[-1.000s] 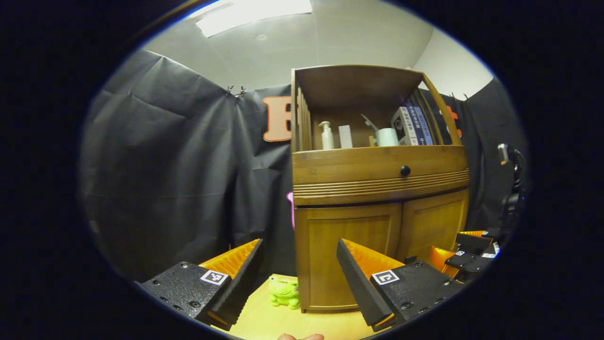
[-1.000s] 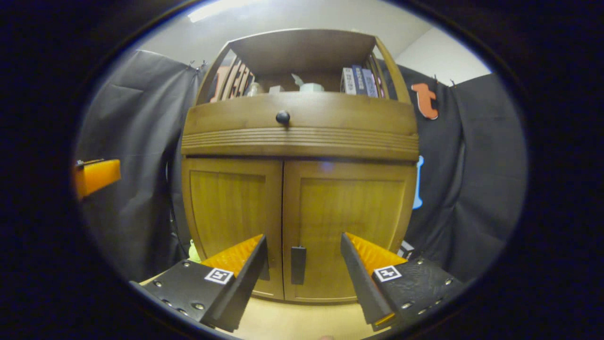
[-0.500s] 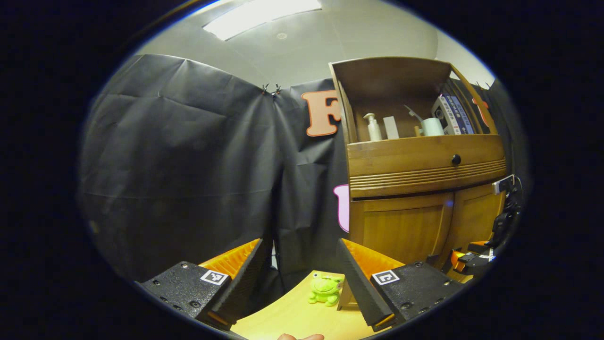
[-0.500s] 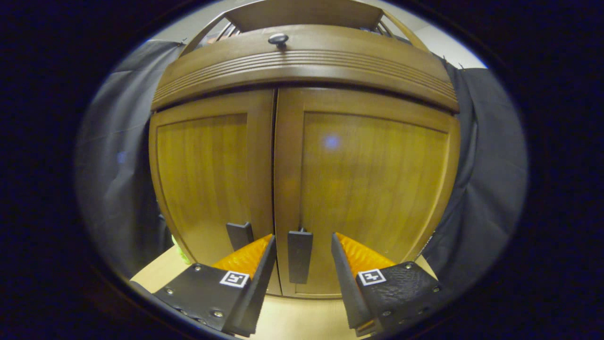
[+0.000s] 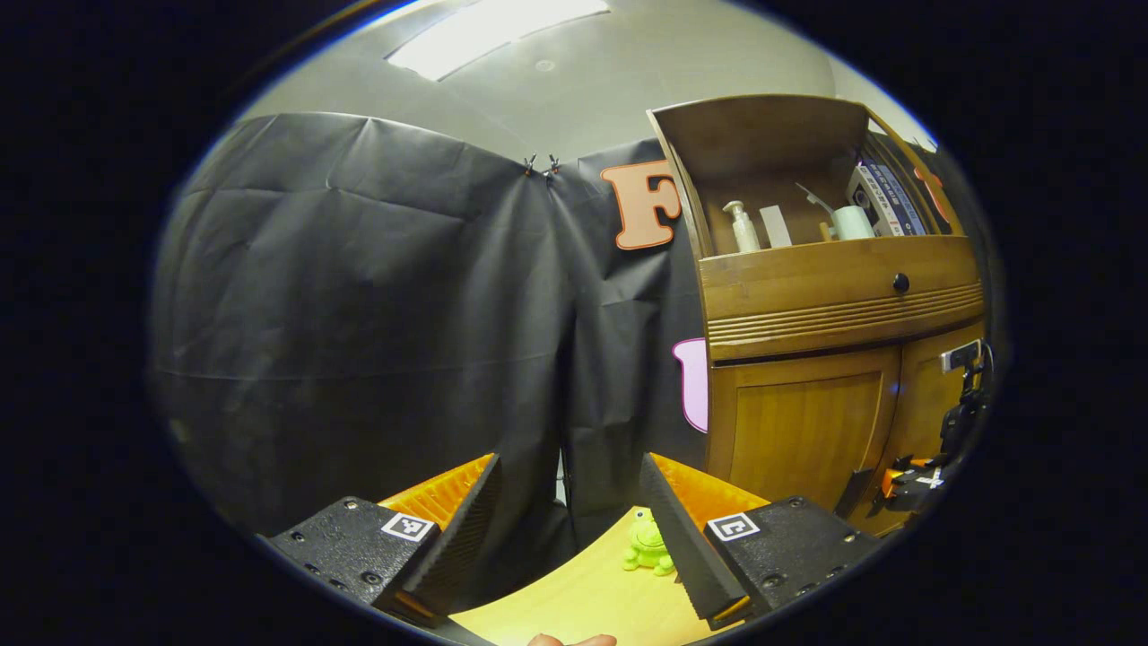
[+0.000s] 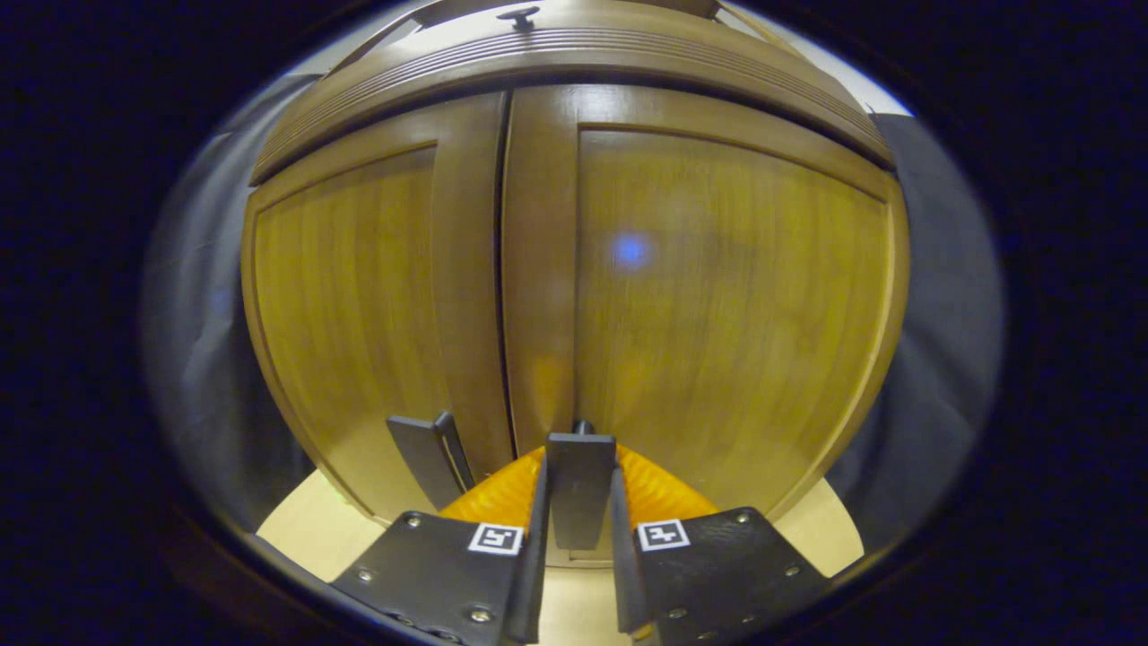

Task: Open the right door of the double-door shoe cabinet with the right hand, and open the left door with the left hand.

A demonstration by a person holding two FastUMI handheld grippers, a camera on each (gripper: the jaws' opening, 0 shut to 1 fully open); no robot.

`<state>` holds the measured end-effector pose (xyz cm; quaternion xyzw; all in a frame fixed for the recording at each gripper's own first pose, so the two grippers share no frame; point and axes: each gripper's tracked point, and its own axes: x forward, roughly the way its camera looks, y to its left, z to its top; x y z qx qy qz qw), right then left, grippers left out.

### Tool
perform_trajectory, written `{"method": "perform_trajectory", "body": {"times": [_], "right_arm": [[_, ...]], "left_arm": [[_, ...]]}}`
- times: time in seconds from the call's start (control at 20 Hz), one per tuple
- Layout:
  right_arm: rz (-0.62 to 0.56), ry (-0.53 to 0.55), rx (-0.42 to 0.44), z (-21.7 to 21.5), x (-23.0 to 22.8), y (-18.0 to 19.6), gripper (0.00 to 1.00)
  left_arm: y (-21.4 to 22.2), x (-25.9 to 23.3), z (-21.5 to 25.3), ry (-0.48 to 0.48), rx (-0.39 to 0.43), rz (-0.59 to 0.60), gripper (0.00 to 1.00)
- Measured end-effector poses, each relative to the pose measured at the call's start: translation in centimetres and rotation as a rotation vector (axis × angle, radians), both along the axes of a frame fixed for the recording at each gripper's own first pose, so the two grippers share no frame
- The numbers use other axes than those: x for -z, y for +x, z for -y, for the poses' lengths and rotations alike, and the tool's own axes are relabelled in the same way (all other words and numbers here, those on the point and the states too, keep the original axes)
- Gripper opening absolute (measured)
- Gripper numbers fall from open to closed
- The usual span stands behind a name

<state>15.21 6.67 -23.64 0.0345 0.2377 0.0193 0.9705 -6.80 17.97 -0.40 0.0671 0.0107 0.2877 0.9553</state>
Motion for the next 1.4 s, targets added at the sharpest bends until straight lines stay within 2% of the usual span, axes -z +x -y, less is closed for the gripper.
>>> {"method": "perform_trajectory", "body": {"times": [0.05, 0.15, 0.2, 0.25, 0.3, 0.65, 0.7, 0.75, 0.8, 1.4], "right_arm": [[0.0, 0.011, 0.005, -0.1, 0.4, 0.1, 0.27], [-0.001, 0.026, 0.015, -0.1, 0.3, -0.3, 0.31], [0.001, 0.026, 0.017, 0.0, 0.1, -0.4, 0.29], [0.004, 0.026, 0.02, 0.0, -0.1, -0.4, 0.31], [0.006, 0.028, 0.024, 0.2, -0.4, -0.6, 0.29], [0.023, 0.038, 0.02, 0.9, -1.4, -1.4, 0.29], [0.024, 0.04, 0.021, 1.0, -1.6, -1.4, 0.29], [0.024, 0.041, 0.022, 1.1, -1.7, -1.6, 0.26], [0.025, 0.043, 0.023, 1.3, -1.8, -1.7, 0.29], [0.016, 0.078, 0.02, 3.4, -3.0, -0.5, 0.28]], "left_arm": [[0.1, 0.0, 0.2, -0.003, 0.005, -0.001, 0.92], [0.2, 0.2, 0.7, -0.007, 0.02, -0.001, 0.92], [0.3, 0.2, 1.0, -0.009, 0.029, 0.001, 0.92], [0.5, 0.1, 1.3, -0.01, 0.04, 0.001, 0.92], [0.6, 0.1, 1.7, -0.011, 0.051, 0.002, 0.92], [1.7, 0.5, 4.9, -0.025, 0.162, -0.007, 0.92], [1.9, 0.7, 5.4, -0.028, 0.181, -0.012, 0.98], [2.0, 0.8, 6.0, -0.031, 0.198, -0.017, 0.92], [2.1, 0.9, 6.5, -0.032, 0.215, -0.019, 0.92], [3.3, 2.1, 12.2, -0.056, 0.383, -0.044, 0.95]]}}
